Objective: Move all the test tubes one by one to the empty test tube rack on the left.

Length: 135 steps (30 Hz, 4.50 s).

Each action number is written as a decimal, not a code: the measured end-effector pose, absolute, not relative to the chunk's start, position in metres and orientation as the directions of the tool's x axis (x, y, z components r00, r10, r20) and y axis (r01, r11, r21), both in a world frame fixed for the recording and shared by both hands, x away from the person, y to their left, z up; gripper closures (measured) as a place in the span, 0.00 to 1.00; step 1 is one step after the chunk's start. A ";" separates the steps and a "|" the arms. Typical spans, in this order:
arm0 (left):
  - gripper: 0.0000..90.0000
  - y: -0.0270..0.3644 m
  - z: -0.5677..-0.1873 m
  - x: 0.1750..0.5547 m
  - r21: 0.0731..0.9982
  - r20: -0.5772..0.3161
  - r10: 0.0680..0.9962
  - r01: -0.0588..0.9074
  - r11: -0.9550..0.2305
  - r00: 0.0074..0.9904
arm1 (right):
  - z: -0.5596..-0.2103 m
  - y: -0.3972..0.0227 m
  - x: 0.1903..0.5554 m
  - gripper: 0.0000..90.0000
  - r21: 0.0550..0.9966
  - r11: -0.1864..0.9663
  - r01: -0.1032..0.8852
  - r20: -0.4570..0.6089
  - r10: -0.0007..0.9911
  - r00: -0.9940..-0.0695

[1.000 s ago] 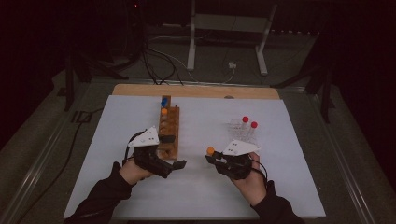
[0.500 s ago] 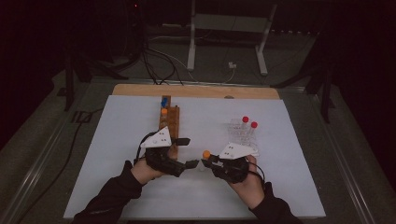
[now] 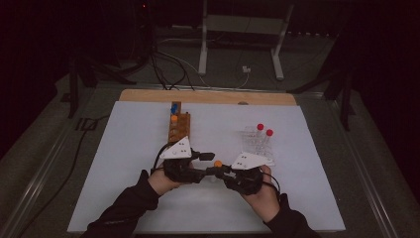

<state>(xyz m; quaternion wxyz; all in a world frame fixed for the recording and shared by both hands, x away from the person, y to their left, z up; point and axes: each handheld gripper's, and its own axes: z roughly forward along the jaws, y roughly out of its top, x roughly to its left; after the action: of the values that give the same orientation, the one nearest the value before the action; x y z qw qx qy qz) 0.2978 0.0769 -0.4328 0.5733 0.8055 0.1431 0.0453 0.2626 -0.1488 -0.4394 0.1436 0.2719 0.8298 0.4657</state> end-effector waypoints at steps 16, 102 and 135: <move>0.79 0.071 -0.432 0.301 0.936 -0.059 0.253 0.141 -0.322 0.966 | -0.440 -0.150 0.264 0.83 0.849 0.413 0.330 0.030 0.587 -0.809; 0.79 0.167 -0.454 0.373 0.949 0.025 0.778 0.229 -0.215 0.628 | -0.430 -0.171 0.270 0.00 0.914 0.241 0.325 0.123 0.600 -0.790; 0.35 0.164 -0.439 0.372 0.908 -0.028 0.748 0.331 -0.259 0.663 | -0.422 -0.182 0.273 0.00 0.926 0.201 0.320 0.134 0.619 -0.774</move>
<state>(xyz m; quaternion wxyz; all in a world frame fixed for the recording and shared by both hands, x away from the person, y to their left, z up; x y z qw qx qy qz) 0.3720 0.1640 -0.4388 0.4965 0.7650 0.3523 0.2100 0.2726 -0.1818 -0.4223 0.1350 0.3077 0.7630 0.5523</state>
